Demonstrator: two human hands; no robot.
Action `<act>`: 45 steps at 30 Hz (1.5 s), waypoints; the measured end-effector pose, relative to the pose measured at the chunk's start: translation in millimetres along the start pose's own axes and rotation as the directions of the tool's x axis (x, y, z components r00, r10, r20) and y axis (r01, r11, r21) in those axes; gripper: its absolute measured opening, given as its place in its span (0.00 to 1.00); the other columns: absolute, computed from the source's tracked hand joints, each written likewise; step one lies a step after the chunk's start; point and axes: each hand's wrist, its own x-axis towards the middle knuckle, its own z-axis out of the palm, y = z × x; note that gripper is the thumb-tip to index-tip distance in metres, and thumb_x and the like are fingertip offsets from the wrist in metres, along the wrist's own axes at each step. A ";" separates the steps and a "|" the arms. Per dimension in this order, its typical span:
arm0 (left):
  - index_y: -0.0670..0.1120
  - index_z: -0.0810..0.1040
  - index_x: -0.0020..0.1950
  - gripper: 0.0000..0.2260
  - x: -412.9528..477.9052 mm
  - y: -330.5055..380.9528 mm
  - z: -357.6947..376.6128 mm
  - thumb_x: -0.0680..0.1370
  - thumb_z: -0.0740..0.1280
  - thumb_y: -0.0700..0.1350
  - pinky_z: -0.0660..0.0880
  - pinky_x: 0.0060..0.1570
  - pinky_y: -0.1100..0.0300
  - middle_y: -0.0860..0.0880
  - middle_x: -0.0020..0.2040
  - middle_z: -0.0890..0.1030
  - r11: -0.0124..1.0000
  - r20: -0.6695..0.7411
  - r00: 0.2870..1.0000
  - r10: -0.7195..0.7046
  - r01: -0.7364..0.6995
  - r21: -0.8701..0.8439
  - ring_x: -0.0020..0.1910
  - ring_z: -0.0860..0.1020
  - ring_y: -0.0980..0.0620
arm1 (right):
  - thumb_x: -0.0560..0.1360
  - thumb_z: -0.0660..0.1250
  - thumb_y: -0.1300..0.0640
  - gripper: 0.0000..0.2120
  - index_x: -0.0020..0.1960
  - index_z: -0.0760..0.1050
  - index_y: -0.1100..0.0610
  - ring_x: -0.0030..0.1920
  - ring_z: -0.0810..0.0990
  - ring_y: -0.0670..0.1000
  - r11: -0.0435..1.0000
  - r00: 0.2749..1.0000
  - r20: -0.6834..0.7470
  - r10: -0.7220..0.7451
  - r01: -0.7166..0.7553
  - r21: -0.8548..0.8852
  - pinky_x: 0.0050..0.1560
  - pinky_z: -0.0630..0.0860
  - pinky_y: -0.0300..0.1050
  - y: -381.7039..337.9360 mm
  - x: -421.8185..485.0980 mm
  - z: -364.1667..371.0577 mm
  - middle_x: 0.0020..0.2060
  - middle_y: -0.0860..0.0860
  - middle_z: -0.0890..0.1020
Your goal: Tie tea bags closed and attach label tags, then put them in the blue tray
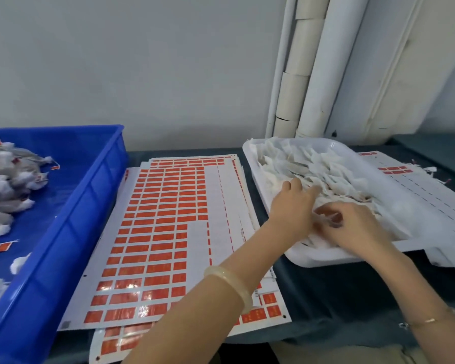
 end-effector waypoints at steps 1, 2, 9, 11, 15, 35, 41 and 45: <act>0.46 0.67 0.69 0.21 1.3 0.9 0.5 0.76 0.64 0.39 0.69 0.48 0.57 0.42 0.62 0.67 1.000 -0.011 1.000 0.004 -0.004 0.003 0.61 0.66 0.43 | 0.72 0.69 0.45 0.05 0.48 0.80 0.41 0.43 0.79 0.46 1.000 1.000 -0.012 -0.005 0.005 -0.007 0.44 0.76 0.47 -1.4 1.7 0.6 0.41 0.42 0.81; 0.45 0.69 0.67 0.19 2.3 1.1 0.5 0.77 0.64 0.38 0.68 0.45 0.58 0.42 0.62 0.67 1.000 -0.016 1.000 0.007 -0.007 0.009 0.61 0.66 0.44 | 0.72 0.69 0.46 0.03 0.46 0.79 0.41 0.41 0.78 0.46 1.000 1.000 -0.024 -0.016 0.015 -0.018 0.42 0.74 0.45 -3.3 3.5 1.4 0.39 0.42 0.81; 0.43 0.78 0.55 0.08 3.0 -3.0 -4.6 0.77 0.64 0.39 0.65 0.43 0.60 0.44 0.59 0.69 0.993 -0.072 0.997 0.028 -0.020 0.119 0.58 0.68 0.45 | 0.72 0.68 0.57 0.08 0.43 0.83 0.45 0.37 0.78 0.50 0.994 0.993 -0.078 -0.087 0.080 -0.077 0.37 0.72 0.44 -15.1 8.6 1.0 0.34 0.44 0.81; 0.43 0.79 0.54 0.08 2.8 -4.1 -4.2 0.77 0.63 0.41 0.64 0.44 0.60 0.44 0.58 0.69 0.992 -0.066 0.997 0.040 -0.031 0.126 0.57 0.68 0.45 | 0.73 0.69 0.57 0.07 0.44 0.84 0.46 0.38 0.79 0.50 0.994 0.988 -0.111 -0.104 0.100 -0.044 0.41 0.76 0.46 -14.8 9.1 1.1 0.36 0.46 0.84; 0.45 0.80 0.56 0.10 4.1 -6.3 -2.0 0.79 0.62 0.45 0.67 0.51 0.58 0.44 0.59 0.70 0.991 -0.062 0.997 0.041 -0.033 0.126 0.58 0.68 0.45 | 0.72 0.71 0.60 0.06 0.46 0.84 0.51 0.37 0.79 0.44 0.989 0.976 -0.187 -0.115 0.130 0.072 0.38 0.72 0.40 -10.2 11.8 0.5 0.36 0.45 0.83; 0.47 0.83 0.51 0.10 8.6 -11.8 -37.2 0.79 0.65 0.51 0.65 0.54 0.55 0.50 0.52 0.81 0.978 -0.429 0.903 -0.035 -0.058 -0.200 0.54 0.75 0.48 | 0.74 0.70 0.61 0.07 0.48 0.82 0.51 0.34 0.82 0.44 0.843 0.823 -0.536 -0.189 0.416 0.342 0.39 0.79 0.38 -34.7 14.6 -19.9 0.35 0.43 0.83; 0.45 0.83 0.48 0.08 -2.6 -16.1 -76.0 0.78 0.67 0.48 0.70 0.53 0.53 0.50 0.49 0.82 0.951 -0.576 0.815 -0.060 -0.129 -0.281 0.50 0.77 0.49 | 0.76 0.69 0.58 0.05 0.50 0.82 0.51 0.31 0.82 0.46 0.692 0.774 -0.606 -0.184 0.539 0.479 0.36 0.77 0.34 -71.0 15.9 -34.4 0.36 0.48 0.84; 0.45 0.82 0.45 0.06 -26.2 -32.7 -102.3 0.77 0.69 0.47 0.73 0.46 0.55 0.52 0.42 0.83 0.922 -0.596 0.794 -0.116 -0.137 -0.362 0.43 0.78 0.51 | 0.76 0.69 0.58 0.04 0.48 0.83 0.53 0.30 0.82 0.50 0.563 0.813 -0.549 -0.193 0.550 0.617 0.35 0.78 0.39 -105.2 11.3 -32.3 0.35 0.50 0.84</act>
